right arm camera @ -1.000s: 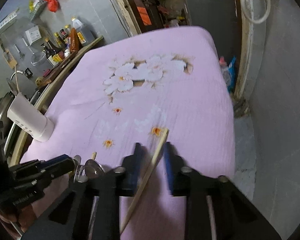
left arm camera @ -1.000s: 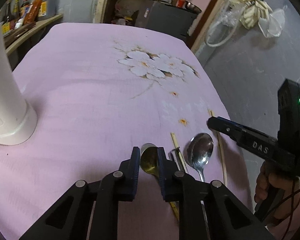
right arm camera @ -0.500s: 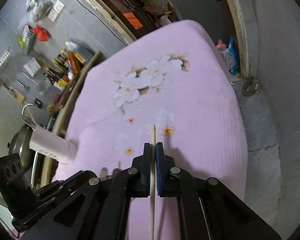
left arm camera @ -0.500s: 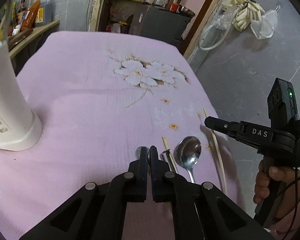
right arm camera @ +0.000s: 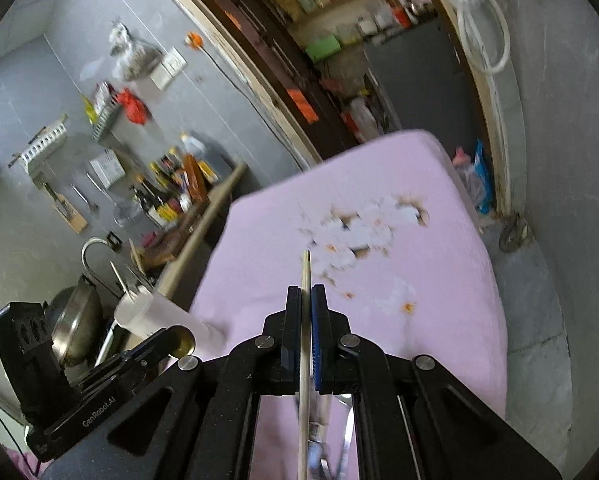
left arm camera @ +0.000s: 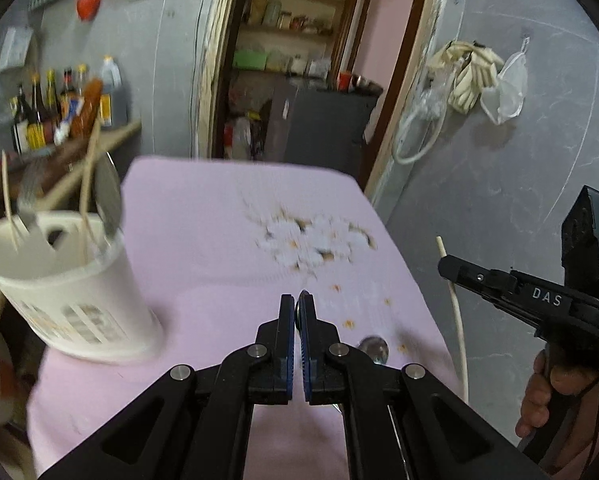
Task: Organize utensils
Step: 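Carry the gold spoon in the left tool to the holder while the right tool carries the chopstick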
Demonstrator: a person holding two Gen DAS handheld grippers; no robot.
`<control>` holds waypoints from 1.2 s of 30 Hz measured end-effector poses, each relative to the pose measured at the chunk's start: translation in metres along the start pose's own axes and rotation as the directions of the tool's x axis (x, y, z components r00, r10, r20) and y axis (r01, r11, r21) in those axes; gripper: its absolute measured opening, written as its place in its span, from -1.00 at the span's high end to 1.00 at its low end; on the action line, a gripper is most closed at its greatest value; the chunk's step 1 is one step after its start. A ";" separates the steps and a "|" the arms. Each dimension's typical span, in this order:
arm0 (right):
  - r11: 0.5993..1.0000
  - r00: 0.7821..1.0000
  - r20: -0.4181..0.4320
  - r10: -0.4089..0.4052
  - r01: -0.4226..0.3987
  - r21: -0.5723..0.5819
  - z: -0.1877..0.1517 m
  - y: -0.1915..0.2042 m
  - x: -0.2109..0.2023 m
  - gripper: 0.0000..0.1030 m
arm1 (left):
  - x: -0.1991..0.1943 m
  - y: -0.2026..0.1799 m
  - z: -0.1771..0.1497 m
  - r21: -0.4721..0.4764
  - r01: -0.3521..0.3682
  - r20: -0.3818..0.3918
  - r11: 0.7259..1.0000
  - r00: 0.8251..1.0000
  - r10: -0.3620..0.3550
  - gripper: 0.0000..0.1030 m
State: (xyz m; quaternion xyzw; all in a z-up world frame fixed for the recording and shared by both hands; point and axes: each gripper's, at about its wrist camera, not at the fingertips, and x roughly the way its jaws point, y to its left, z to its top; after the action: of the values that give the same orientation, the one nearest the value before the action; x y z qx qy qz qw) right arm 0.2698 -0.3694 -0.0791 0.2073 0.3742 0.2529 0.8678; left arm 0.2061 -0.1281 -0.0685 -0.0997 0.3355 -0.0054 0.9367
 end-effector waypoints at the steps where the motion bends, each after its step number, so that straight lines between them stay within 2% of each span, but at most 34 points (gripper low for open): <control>1: 1.000 1.000 0.027 0.006 -0.006 -0.001 0.003 0.007 -0.004 0.92 | -0.005 0.002 0.004 0.011 0.002 0.011 1.000 1.000 -0.002 0.94; 4: 0.999 0.995 0.099 0.022 -0.019 -0.033 0.010 0.034 -0.011 0.92 | -0.021 0.013 0.018 0.022 0.005 0.045 1.000 0.999 -0.006 0.94; 11: 0.982 0.967 0.236 0.094 -0.051 -0.182 0.026 0.120 -0.015 0.92 | -0.055 0.054 0.047 0.004 -0.005 0.108 1.000 0.994 0.005 0.94; 20: 0.955 0.928 0.306 0.214 -0.133 -0.266 0.042 0.206 0.003 0.92 | -0.091 0.125 0.078 -0.039 -0.051 0.211 0.998 0.976 0.058 0.94; 24: 0.950 0.907 0.326 0.267 -0.191 -0.247 0.049 0.228 0.025 0.92 | -0.105 0.161 0.091 -0.071 -0.081 0.252 0.994 0.963 0.096 0.94; 31: 0.940 0.890 0.336 0.307 -0.228 -0.254 0.053 0.253 0.070 0.92 | -0.112 0.211 0.109 -0.086 -0.175 0.304 0.981 0.933 0.193 0.94; 36: 0.945 0.906 0.311 0.288 -0.217 -0.245 0.045 0.258 0.109 0.92 | -0.099 0.239 0.114 -0.107 -0.247 0.301 0.963 0.915 0.268 0.94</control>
State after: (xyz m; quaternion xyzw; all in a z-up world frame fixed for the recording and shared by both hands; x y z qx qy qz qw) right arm 0.2950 -0.1095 0.0324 0.2045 0.1594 0.3609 0.8958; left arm 0.1876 0.1342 0.0348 -0.0855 0.1931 0.1449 0.9666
